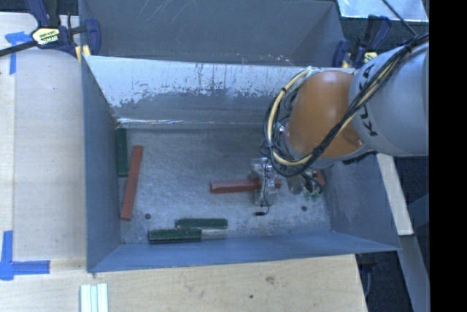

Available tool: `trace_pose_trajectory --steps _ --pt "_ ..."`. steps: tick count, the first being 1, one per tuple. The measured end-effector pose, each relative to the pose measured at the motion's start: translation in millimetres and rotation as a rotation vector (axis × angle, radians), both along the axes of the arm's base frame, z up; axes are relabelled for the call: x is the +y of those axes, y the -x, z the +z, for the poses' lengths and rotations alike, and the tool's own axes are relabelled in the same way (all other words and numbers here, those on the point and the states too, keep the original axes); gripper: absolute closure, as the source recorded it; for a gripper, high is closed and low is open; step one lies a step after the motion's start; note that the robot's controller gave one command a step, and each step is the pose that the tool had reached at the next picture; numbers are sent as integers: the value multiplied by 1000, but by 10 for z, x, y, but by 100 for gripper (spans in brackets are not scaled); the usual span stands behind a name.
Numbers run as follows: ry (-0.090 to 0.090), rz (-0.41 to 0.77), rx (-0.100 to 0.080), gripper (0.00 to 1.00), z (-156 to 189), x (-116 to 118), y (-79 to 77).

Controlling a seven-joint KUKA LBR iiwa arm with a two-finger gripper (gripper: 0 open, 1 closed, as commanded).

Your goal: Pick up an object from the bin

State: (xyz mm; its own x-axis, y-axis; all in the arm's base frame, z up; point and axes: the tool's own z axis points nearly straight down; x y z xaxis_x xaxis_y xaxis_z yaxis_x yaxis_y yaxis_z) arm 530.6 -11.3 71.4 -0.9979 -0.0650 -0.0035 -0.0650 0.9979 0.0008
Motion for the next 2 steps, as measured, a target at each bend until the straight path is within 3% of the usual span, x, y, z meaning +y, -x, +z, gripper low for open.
trace_pose_trajectory --steps 1,2 --pt "0 1 0 100 0 1 0" --pt "1 62 1 100 1177 193 119"
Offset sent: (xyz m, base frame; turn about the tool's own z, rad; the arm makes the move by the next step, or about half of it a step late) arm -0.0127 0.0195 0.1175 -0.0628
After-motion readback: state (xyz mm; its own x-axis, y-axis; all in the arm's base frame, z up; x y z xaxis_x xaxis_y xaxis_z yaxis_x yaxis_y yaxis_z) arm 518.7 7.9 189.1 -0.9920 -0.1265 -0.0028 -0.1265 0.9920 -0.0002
